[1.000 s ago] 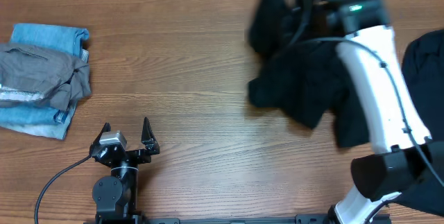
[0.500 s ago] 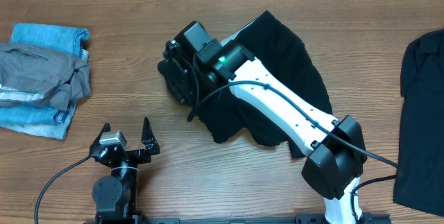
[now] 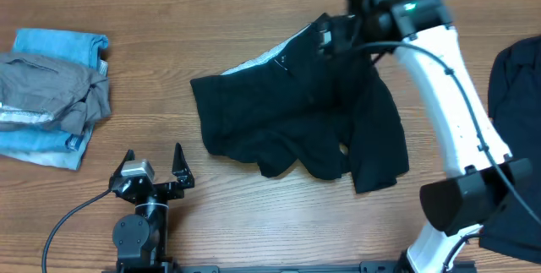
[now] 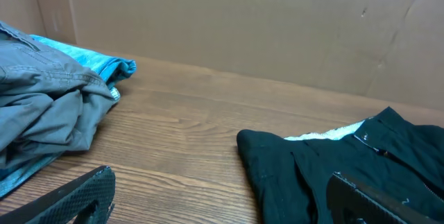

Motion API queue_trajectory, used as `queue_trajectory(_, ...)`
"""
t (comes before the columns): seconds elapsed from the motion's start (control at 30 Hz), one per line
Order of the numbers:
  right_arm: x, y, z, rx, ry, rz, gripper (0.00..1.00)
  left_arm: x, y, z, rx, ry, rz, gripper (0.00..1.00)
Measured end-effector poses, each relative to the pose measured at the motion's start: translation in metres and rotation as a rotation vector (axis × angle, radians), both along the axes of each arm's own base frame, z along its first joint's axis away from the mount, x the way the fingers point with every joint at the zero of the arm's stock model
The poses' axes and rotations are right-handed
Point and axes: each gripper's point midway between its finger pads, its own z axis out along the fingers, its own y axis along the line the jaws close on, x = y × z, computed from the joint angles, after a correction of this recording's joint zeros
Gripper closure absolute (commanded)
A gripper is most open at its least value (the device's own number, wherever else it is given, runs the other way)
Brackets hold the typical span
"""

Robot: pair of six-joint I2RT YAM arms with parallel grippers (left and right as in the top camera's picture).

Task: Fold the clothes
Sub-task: 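Lift the black shorts with the right gripper and drag them to table center, then grasp the shorts' waistband corners with both grippers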

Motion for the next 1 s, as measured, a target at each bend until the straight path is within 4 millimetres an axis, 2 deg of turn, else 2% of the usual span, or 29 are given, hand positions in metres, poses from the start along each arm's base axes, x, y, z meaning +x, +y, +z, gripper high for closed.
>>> queue_trajectory(0.03,0.0,-0.01,-0.001,0.003,0.015,-0.033,0.46,0.0,0.0,0.0,0.0,0.0,0.0,0.0)
queue_trajectory(0.07,-0.002,-0.025,-0.004,0.001,0.046,-0.075,0.76,0.0,0.0,0.0,0.0,0.0,0.0,0.0)
queue_trajectory(0.1,-0.005,-0.037,-0.008,0.003,0.078,-0.12,0.94,0.0,0.0,0.0,0.0,0.0,0.0,0.0)
queue_trajectory(0.17,-0.01,-0.056,-0.014,0.001,0.126,-0.181,0.96,0.0,0.0,0.0,0.0,0.0,0.0,0.0)
queue_trajectory(0.27,-0.01,-0.073,-0.017,0.005,0.145,-0.235,0.96,0.0,0.0,0.0,0.0,0.0,0.0,0.0)
queue_trajectory(0.33,-0.009,-0.075,-0.017,0.005,0.144,-0.239,0.96,0.0,0.0,0.002,0.0,-0.009,0.0,0.0)
queue_trajectory(0.37,-0.009,-0.075,-0.017,0.006,0.144,-0.238,0.96,0.001,0.0,0.008,0.001,-0.033,-0.003,0.0)
queue_trajectory(0.4,-0.009,-0.074,-0.017,0.009,0.144,-0.236,0.96,0.001,-0.006,0.024,0.002,-0.098,-0.033,0.0)
queue_trajectory(0.43,-0.008,-0.074,-0.018,0.009,0.142,-0.236,0.96,0.001,-0.007,0.026,0.002,-0.104,-0.04,0.0)
queue_trajectory(0.47,-0.008,-0.073,-0.019,0.01,0.142,-0.236,0.96,0.001,-0.022,0.034,0.005,-0.135,-0.127,0.0)
queue_trajectory(0.57,-0.002,-0.073,-0.02,0.015,0.122,-0.235,0.96,-0.003,-0.037,0.034,-0.007,-0.053,-0.217,0.0)
queue_trajectory(0.6,0.002,-0.072,-0.02,0.018,0.107,-0.234,0.92,-0.004,-0.04,0.044,-0.009,-0.022,-0.231,0.0)
queue_trajectory(0.63,0.007,-0.071,-0.019,0.024,0.091,-0.232,0.72,-0.003,-0.041,0.053,-0.011,0.001,-0.237,0.0)
queue_trajectory(0.67,0.012,-0.07,-0.018,0.027,0.068,-0.225,0.28,0.0,-0.042,0.065,-0.009,0.027,-0.244,0.0)
queue_trajectory(0.7,0.02,-0.07,-0.016,0.03,0.039,-0.217,0.0,0.008,-0.044,0.084,-0.011,0.079,-0.258,0.0)
queue_trajectory(0.77,0.03,-0.068,-0.015,0.026,-0.002,-0.193,0.0,0.024,-0.052,0.097,-0.03,0.258,-0.312,0.0)
queue_trajectory(0.8,0.034,-0.068,-0.014,0.024,-0.02,-0.18,0.0,0.042,-0.057,0.096,-0.058,0.413,-0.346,0.0)
queue_trajectory(0.87,0.044,-0.067,-0.009,0.015,-0.07,-0.146,0.0,0.064,-0.062,0.086,-0.111,0.641,-0.381,0.0)
queue_trajectory(0.93,0.048,-0.066,-0.006,0.006,-0.097,-0.123,0.0,0.094,-0.073,0.078,-0.191,0.842,-0.444,0.0)
queue_trajectory(1.0,0.047,-0.067,-0.007,-0.001,-0.091,-0.113,0.0,0.131,-0.083,0.074,-0.251,0.902,-0.504,0.0)
